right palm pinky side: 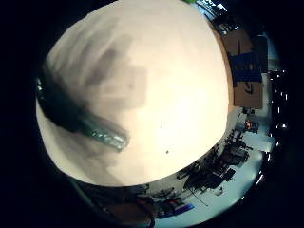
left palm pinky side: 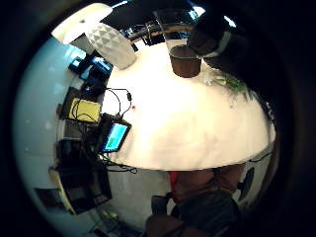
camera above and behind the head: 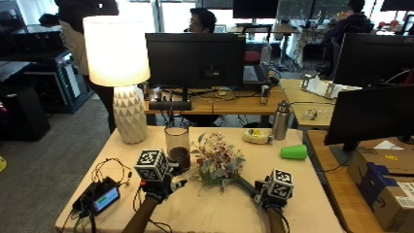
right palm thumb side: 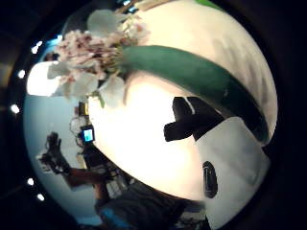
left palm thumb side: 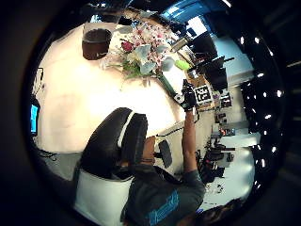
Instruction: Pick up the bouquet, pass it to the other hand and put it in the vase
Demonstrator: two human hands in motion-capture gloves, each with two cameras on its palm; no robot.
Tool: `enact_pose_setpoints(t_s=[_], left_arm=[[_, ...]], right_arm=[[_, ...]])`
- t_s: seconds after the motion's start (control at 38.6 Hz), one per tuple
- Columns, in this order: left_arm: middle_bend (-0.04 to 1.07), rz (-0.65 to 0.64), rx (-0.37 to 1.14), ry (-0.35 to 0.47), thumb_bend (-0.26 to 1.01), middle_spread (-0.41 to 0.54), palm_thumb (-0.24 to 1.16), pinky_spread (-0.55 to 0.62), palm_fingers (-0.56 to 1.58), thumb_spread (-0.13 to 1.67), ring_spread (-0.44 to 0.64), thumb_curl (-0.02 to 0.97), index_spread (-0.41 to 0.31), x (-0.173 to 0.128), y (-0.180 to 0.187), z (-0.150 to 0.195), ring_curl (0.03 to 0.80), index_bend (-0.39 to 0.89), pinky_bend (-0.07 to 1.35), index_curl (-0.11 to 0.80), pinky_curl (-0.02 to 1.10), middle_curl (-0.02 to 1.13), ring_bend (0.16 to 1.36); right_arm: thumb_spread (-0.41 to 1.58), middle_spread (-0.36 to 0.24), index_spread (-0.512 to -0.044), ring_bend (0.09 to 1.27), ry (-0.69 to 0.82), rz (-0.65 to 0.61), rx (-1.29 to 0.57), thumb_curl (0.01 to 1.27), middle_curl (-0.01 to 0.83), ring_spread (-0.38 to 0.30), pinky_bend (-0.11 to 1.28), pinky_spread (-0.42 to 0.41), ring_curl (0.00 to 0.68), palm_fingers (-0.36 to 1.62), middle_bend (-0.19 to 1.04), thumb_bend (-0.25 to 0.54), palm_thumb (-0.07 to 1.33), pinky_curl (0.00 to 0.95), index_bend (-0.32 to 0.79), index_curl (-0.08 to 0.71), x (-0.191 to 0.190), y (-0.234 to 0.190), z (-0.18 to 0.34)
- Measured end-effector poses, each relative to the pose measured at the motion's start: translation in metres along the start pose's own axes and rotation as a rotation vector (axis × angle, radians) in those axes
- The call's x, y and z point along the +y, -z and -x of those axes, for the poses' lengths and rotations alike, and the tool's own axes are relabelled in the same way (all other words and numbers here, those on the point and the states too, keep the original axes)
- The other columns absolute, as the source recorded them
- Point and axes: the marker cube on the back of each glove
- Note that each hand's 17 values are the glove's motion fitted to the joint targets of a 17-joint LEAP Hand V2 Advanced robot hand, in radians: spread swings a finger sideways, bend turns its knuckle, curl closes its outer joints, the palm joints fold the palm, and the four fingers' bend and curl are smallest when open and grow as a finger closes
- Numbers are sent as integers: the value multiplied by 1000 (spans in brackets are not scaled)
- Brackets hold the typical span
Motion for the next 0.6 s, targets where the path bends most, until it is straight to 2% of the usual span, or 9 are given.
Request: enact_pose_setpoints(t_s=[0.18, 0.23, 0.26, 0.31, 0.39, 0.44, 0.49, 0.54, 0.6], left_arm=[[188, 32, -28, 11, -25, 50, 182, 356, 442, 1024, 206, 270, -99, 3, -2, -4, 300, 126, 375, 263, 363, 352, 558], [188, 46, -26, 17, -25, 50, 182, 356, 442, 1023, 206, 271, -99, 4, -2, -6, 301, 126, 375, 264, 364, 353, 558], [187, 56, -24, 19, -25, 50, 182, 356, 442, 1023, 206, 271, -99, 5, -1, -8, 301, 126, 375, 264, 364, 354, 558], [186, 73, -20, 19, -25, 50, 182, 356, 443, 1023, 206, 272, -99, 7, -1, -11, 301, 131, 373, 267, 365, 354, 557], [186, 83, -21, 18, -25, 50, 182, 356, 444, 1023, 206, 272, -99, 8, -2, -12, 301, 130, 372, 268, 366, 354, 556], [186, 81, -18, 16, -25, 50, 182, 356, 443, 1023, 206, 272, -99, 7, -3, -12, 301, 130, 372, 270, 367, 355, 556], [185, 77, -15, 16, -25, 50, 182, 356, 443, 1023, 206, 273, -99, 7, -3, -12, 301, 129, 371, 270, 367, 355, 556], [185, 68, -15, 15, -25, 50, 182, 357, 443, 1023, 206, 273, -99, 5, -3, -10, 302, 129, 371, 271, 368, 355, 556], [185, 50, -14, 15, -25, 50, 182, 357, 443, 1023, 206, 273, -99, 1, -4, -7, 302, 129, 370, 272, 369, 355, 556]], right_arm=[[1093, 103, -317, 239, 17, 99, -69, 350, 293, 228, 536, 341, 238, -64, 185, -7, 710, 361, 128, 171, 24, 1, 2], [1097, 91, -312, 232, 24, 97, -105, 361, 297, 222, 513, 336, 238, 27, 194, 2, 739, 354, 198, 199, 22, -5, 2], [1114, 78, -308, 236, 28, 86, -116, 368, 302, 213, 456, 331, 239, 162, 205, 10, 756, 336, 311, 240, 21, -7, 2], [1133, 56, -317, 207, 34, 53, -116, 378, 309, 200, 354, 328, 216, 270, 228, 17, 780, 298, 406, 261, 23, -6, 5], [1150, 31, -316, 212, 37, 5, -83, 391, 319, 182, 276, 326, 225, 366, 236, 26, 816, 284, 468, 299, 22, -5, 9], [1147, 10, -304, 239, 31, -27, -46, 405, 322, 157, 282, 324, 239, 529, 224, 39, 856, 286, 508, 328, 13, -10, 8], [1154, 3, -306, 203, 20, -65, -9, 407, 324, 157, 248, 323, 228, 470, 214, 30, 856, 273, 488, 331, 7, -12, 8], [1138, -10, -292, 233, -3, -114, 39, 419, 326, 125, 270, 318, 251, 599, 198, 32, 879, 292, 512, 360, 7, -11, 10], [1102, -41, -282, 316, -35, -169, 100, 439, 353, 59, 316, 283, 280, 864, 264, 39, 921, 304, 431, 347, 9, -6, 11]])
